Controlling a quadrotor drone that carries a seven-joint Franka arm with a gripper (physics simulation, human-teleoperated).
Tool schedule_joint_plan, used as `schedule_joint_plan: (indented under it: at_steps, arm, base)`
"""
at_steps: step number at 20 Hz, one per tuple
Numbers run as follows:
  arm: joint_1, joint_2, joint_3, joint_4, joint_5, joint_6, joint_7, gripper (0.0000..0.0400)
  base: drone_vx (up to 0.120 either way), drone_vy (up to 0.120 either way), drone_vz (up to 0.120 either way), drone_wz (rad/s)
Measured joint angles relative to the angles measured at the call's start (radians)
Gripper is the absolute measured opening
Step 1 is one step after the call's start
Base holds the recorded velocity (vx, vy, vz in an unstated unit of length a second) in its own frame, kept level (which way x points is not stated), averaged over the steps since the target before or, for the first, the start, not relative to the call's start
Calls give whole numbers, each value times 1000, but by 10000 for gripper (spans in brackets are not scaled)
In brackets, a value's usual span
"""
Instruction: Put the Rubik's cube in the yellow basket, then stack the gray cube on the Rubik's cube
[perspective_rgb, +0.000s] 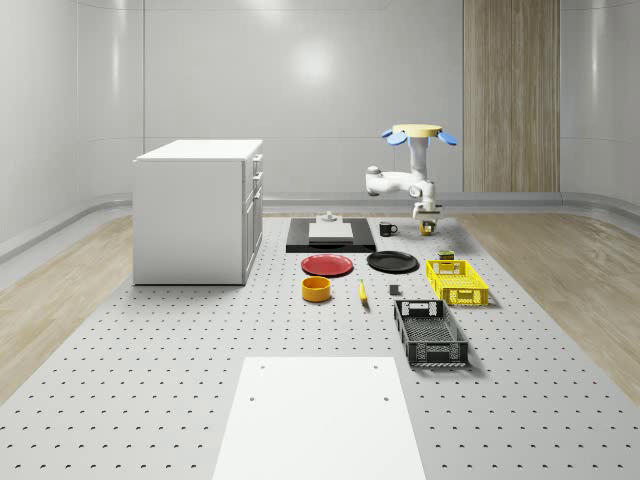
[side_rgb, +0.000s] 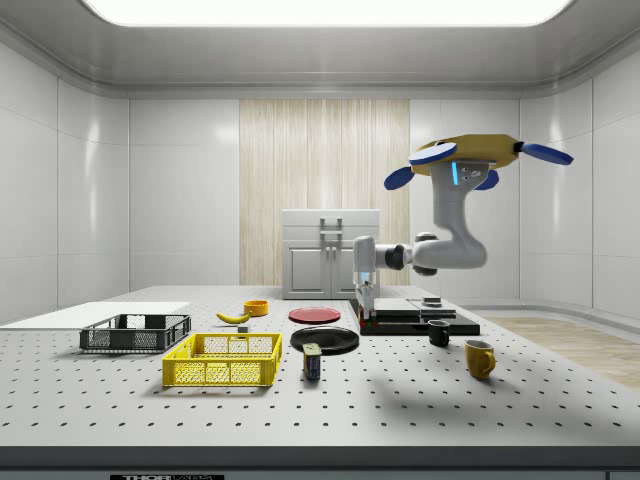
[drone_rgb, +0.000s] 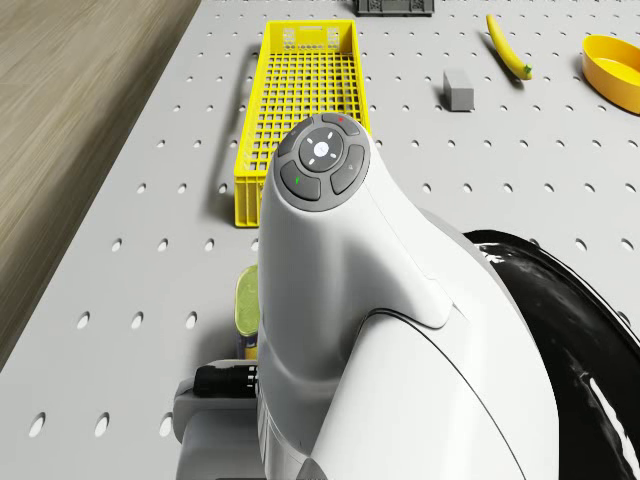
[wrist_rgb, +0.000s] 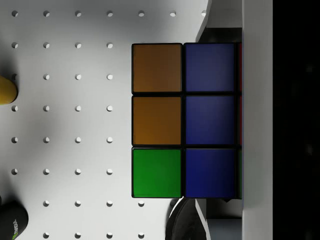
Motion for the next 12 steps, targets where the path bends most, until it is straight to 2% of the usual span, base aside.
schedule_joint_plan:
  at_steps: [12]
  arm:
    - [-1, -25, 3, 0, 10, 23, 1, 325]
  base:
    - [120, 0, 0, 0]
